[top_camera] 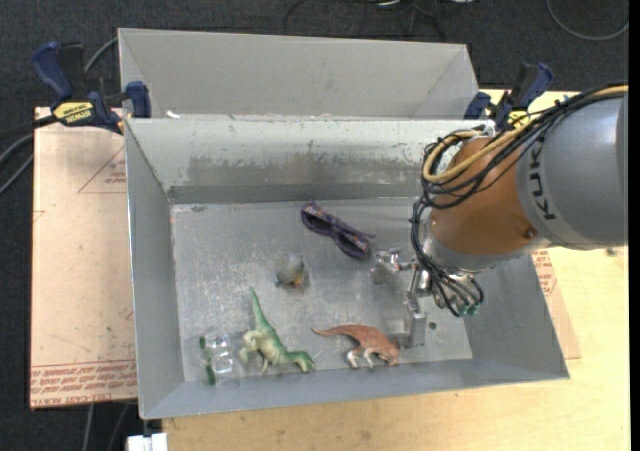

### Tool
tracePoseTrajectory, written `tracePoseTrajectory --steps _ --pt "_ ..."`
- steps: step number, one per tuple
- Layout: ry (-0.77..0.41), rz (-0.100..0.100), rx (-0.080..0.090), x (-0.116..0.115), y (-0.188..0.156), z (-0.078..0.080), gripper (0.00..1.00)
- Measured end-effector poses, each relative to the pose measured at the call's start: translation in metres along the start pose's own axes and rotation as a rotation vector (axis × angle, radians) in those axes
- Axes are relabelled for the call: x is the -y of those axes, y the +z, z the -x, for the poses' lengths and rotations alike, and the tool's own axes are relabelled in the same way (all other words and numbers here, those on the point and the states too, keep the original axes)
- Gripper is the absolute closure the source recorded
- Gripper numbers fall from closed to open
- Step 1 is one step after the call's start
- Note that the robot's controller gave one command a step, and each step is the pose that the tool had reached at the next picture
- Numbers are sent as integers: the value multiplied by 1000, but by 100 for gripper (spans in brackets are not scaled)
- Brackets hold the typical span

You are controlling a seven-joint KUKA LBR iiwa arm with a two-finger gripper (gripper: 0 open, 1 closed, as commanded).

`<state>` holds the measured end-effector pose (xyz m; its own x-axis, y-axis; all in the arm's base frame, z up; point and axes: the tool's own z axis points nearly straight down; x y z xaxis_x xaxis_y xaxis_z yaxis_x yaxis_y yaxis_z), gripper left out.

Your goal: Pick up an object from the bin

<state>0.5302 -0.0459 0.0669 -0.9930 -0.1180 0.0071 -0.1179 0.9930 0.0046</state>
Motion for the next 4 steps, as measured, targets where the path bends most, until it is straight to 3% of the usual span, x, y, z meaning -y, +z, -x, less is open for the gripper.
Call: tracePoseTrajectory --steps 1,2,3,4 --pt "-663 -1 4 16 -3 10 100" --pt "-663 -1 4 16 -3 10 0" --pt "-663 -1 4 16 -3 10 0" --pt "-670 0 10 -18 -4 69 0"
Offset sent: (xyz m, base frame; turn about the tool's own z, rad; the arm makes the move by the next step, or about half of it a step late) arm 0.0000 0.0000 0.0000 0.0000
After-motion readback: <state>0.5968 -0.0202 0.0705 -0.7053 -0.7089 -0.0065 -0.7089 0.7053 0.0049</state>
